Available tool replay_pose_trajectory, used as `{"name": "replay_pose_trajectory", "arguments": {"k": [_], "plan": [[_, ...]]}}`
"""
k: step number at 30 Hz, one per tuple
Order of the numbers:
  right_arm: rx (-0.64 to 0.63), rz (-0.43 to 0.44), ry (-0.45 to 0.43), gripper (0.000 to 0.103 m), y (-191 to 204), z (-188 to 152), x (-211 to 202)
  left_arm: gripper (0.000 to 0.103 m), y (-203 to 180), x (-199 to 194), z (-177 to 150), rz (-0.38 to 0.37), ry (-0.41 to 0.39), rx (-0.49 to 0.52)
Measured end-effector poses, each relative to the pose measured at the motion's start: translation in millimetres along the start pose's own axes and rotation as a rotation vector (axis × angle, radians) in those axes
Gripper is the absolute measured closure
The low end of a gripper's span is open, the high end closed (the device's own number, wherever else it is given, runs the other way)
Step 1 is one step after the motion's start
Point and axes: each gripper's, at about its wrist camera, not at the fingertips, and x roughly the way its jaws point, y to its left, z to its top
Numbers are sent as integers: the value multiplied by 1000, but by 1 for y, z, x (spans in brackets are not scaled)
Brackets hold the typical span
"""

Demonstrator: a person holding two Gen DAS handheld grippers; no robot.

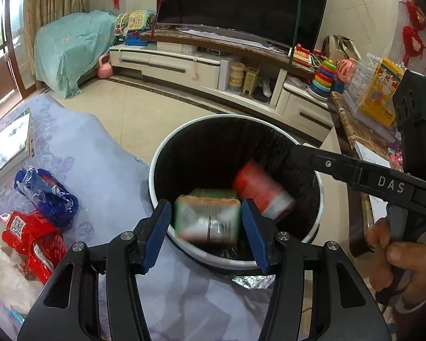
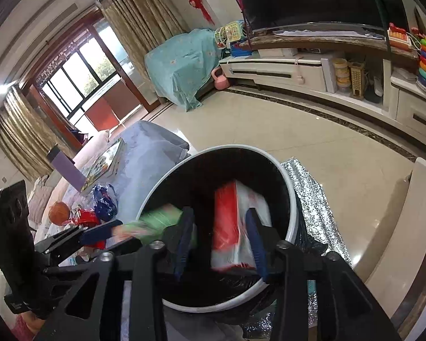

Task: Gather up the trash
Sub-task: 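Open the left tool over the bin while the right tool releases its carton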

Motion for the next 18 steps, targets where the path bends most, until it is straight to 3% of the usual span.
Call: {"name": "replay_pose_trajectory", "arguments": {"k": [2,5,7,9,18], "plan": [[1,-1,-17,51,1,0,-5,37,-1,-6,-3,9,-16,0],[1,4,-36,43,5,-2,-12,32,-1,-16,-10,18,-34,-5],[1,12,-47,26,9,-6,-17,28,2,-25,-20,28,-49,-17],[-5,14,-56,21,15,-11,-20,27,7,-34,-31,34,-57,-36],[-33,45,-30,15,47,-38,-19,23,45,-79,-81,85,-91,-157]]}}
